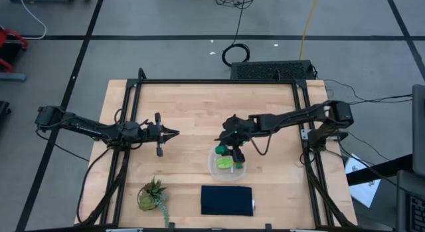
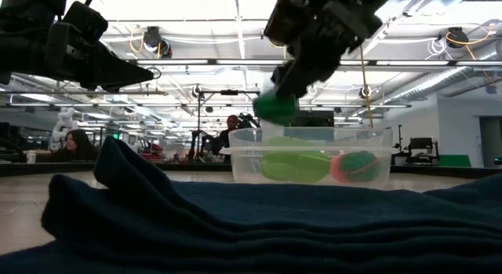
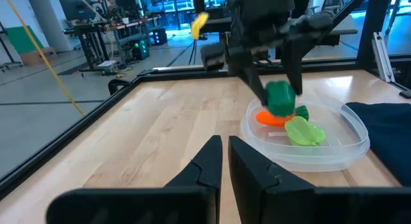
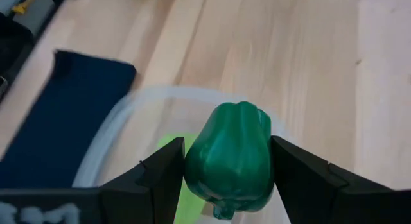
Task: Pick and placing Produce into tupperware
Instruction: Put the green bell pepper into the transparent bin
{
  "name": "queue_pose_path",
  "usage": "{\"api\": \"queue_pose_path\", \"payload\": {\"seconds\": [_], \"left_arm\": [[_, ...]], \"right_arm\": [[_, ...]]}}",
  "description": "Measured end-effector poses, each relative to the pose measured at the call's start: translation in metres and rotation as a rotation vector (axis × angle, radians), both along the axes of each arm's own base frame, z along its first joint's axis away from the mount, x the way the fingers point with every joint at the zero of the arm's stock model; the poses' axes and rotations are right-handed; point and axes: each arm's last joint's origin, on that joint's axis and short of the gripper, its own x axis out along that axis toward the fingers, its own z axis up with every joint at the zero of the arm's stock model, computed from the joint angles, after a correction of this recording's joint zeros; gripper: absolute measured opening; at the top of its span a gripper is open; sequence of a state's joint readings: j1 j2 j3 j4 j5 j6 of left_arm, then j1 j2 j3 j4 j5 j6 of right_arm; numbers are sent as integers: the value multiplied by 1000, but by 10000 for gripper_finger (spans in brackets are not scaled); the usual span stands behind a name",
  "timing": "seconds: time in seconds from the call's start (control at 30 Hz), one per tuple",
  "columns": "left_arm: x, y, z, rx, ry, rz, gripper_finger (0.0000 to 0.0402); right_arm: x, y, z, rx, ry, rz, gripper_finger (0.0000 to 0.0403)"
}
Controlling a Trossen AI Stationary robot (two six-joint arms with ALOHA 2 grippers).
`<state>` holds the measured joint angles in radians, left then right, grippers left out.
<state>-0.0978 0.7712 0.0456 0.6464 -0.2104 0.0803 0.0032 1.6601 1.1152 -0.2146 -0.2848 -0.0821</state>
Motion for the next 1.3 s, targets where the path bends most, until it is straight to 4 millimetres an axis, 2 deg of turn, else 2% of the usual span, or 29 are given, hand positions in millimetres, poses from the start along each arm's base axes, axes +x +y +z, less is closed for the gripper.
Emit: {"api": "queue_pose_path", "payload": {"seconds": [0.17,0.53,1.3], "left_arm": [[0,0,0,1,2,0,31],[0,0,-3,4,30,0,31],[0,0,-3,-2,29,0,31]], "right_arm": [[6,0,-19,-4,45,9,205],[11,6,-39,-10,99,35,205],[9,6,-41,3,135,18,206]]}}
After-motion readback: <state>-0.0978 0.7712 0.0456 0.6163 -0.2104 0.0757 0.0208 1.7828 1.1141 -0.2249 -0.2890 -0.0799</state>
